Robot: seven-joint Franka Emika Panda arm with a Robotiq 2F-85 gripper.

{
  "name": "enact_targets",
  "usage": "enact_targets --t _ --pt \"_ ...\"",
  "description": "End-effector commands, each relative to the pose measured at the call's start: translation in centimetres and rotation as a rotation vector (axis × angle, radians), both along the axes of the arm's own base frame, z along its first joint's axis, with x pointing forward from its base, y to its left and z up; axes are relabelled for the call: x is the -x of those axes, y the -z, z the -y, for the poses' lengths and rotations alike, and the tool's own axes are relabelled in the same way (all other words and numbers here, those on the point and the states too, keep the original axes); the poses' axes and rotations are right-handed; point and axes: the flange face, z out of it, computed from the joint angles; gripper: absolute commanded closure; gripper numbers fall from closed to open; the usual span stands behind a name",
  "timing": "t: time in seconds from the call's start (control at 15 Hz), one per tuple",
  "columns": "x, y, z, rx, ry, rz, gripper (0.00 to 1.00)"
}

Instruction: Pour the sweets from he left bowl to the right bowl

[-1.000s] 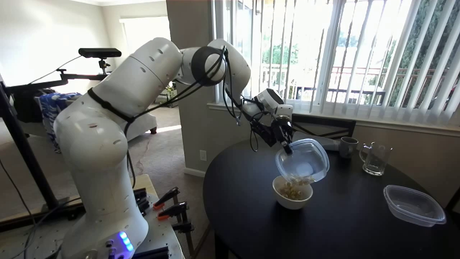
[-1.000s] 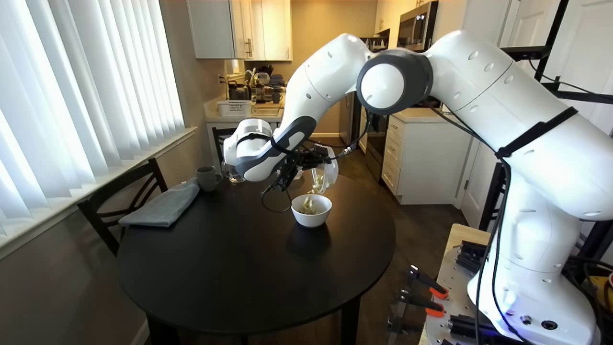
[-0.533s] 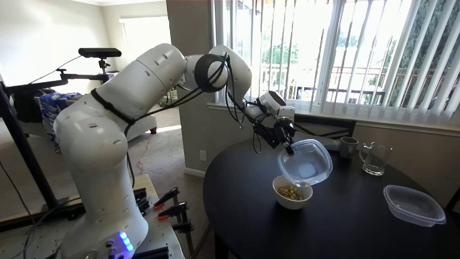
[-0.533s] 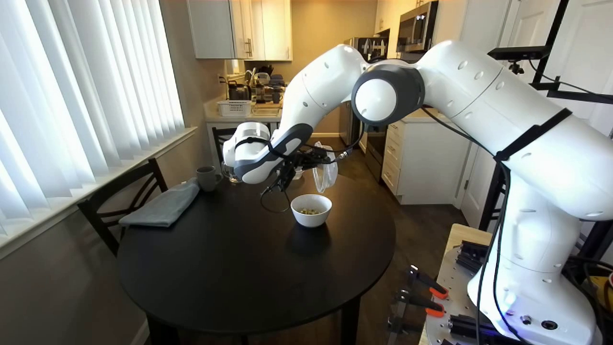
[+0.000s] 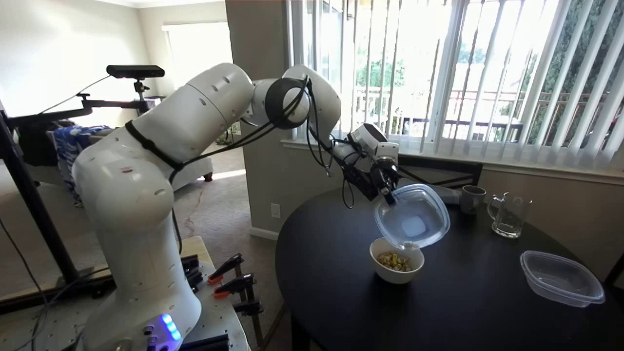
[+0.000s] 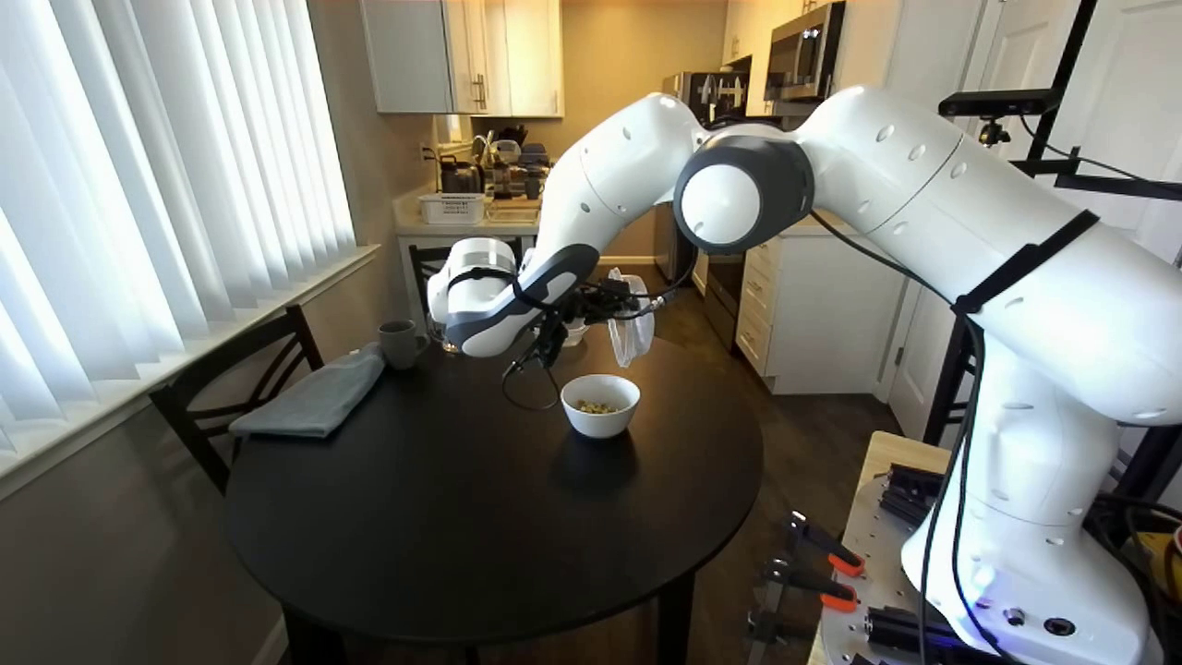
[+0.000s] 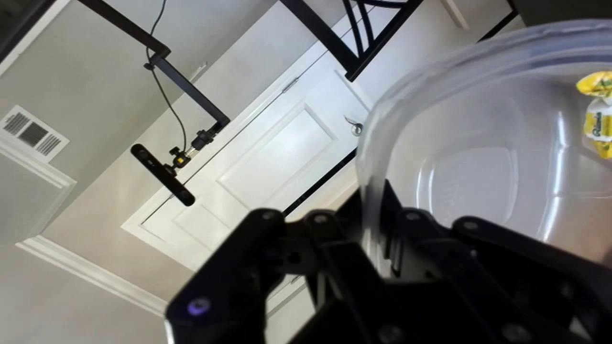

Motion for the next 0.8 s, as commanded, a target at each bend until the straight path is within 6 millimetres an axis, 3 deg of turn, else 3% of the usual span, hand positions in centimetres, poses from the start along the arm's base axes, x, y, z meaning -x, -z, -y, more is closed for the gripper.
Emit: enact_targets --t 0.0,0.73 --pt "0.4 0.2 -1.0 0.079 0.009 -0.09 0.96" --pt "0.0 0.3 -2.2 0.108 -0.031 -0.135 0.96"
